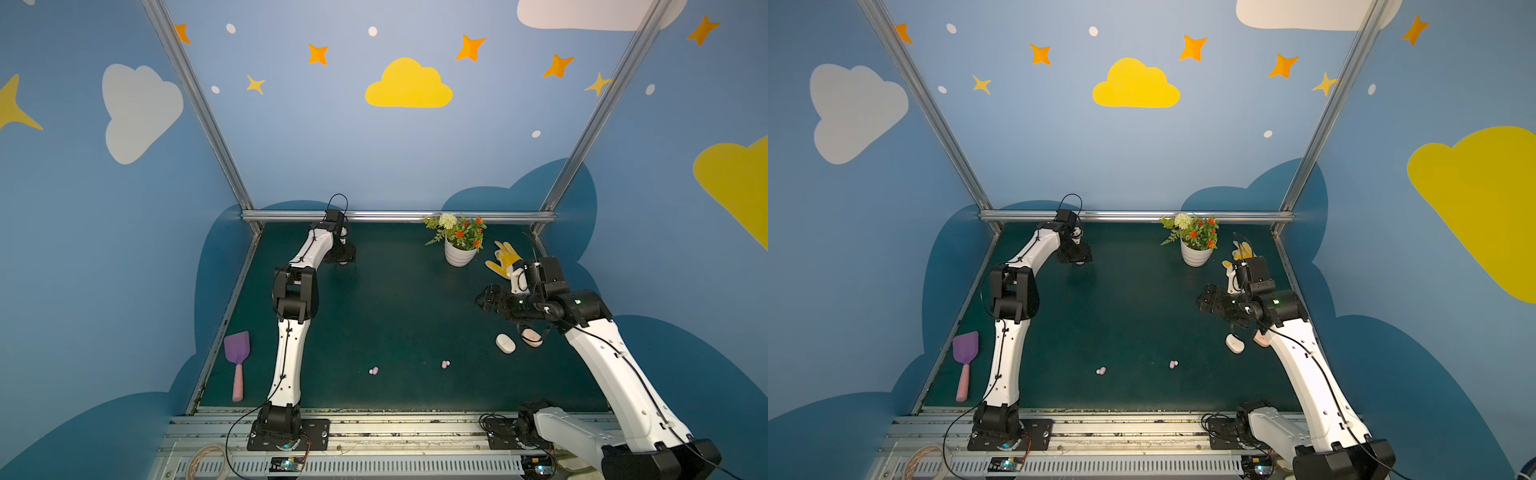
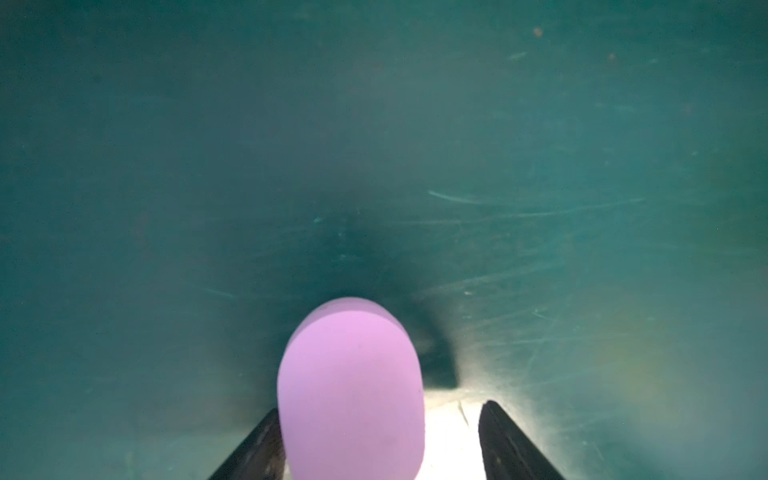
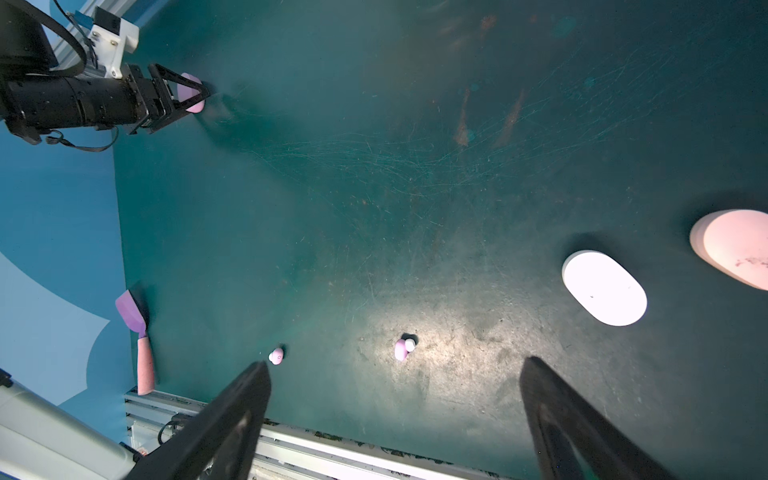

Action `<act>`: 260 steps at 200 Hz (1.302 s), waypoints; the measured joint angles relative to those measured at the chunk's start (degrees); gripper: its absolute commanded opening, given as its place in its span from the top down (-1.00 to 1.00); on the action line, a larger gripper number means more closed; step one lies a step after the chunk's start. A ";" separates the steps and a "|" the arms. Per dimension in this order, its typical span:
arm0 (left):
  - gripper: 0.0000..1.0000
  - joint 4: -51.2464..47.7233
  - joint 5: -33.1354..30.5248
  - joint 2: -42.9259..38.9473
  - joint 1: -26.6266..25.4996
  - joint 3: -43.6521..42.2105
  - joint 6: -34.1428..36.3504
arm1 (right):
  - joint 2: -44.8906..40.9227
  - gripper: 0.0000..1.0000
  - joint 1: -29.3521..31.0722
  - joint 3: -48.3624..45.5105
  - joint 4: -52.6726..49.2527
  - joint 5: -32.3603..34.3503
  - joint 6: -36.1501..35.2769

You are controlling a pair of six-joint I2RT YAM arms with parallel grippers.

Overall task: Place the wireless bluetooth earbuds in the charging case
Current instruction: 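Lower the left gripper onto the pink oval case and close on it, then lift the pink case with the left gripper and carry it toward the right gripper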

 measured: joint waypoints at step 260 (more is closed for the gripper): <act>0.43 -7.13 -3.98 5.20 -1.14 10.36 0.52 | -2.25 -0.84 -0.04 -0.11 0.02 -0.28 0.00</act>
